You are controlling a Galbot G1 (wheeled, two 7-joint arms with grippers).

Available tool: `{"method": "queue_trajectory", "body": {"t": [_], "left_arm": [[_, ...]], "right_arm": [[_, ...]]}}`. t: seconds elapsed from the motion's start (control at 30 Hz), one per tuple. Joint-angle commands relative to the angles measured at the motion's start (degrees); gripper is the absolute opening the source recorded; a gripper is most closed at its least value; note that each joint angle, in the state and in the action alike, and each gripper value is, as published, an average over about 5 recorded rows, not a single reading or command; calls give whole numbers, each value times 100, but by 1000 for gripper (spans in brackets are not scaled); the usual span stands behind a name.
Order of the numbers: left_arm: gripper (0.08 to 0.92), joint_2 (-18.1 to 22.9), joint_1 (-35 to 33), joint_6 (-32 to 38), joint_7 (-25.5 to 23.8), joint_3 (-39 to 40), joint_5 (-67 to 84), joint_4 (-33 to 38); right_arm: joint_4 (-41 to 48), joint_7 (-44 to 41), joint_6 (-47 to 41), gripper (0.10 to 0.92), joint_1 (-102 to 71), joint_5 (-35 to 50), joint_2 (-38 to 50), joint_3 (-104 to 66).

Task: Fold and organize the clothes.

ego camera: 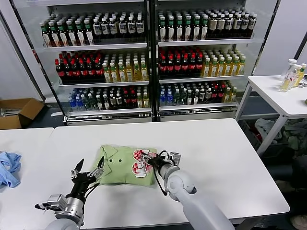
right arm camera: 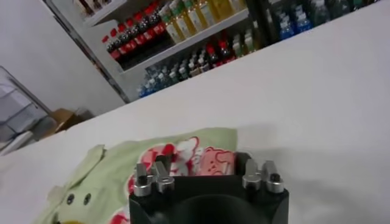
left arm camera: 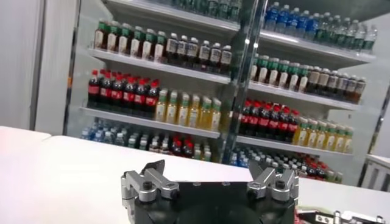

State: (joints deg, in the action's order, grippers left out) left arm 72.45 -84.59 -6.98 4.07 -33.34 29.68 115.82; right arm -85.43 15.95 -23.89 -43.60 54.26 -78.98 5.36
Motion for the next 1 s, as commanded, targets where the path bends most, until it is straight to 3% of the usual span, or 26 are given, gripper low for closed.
{"method": "queue_trajectory", "body": {"t": [0.03,0.53,1.0], "left_arm": [[822,-24,-143,69,31,-171,33,-59],[823,-119,-100,70,0,-52,30,-94],[823,-126,-58,60,-52,126,-61,-86]], "right_arm": [[565,-209,230,576,253,-53,-357,238],[751,-1314,-249,157,944,-2137,891,336],[1131,-3062,-315,133,1529,-3624,1775,-335]]}}
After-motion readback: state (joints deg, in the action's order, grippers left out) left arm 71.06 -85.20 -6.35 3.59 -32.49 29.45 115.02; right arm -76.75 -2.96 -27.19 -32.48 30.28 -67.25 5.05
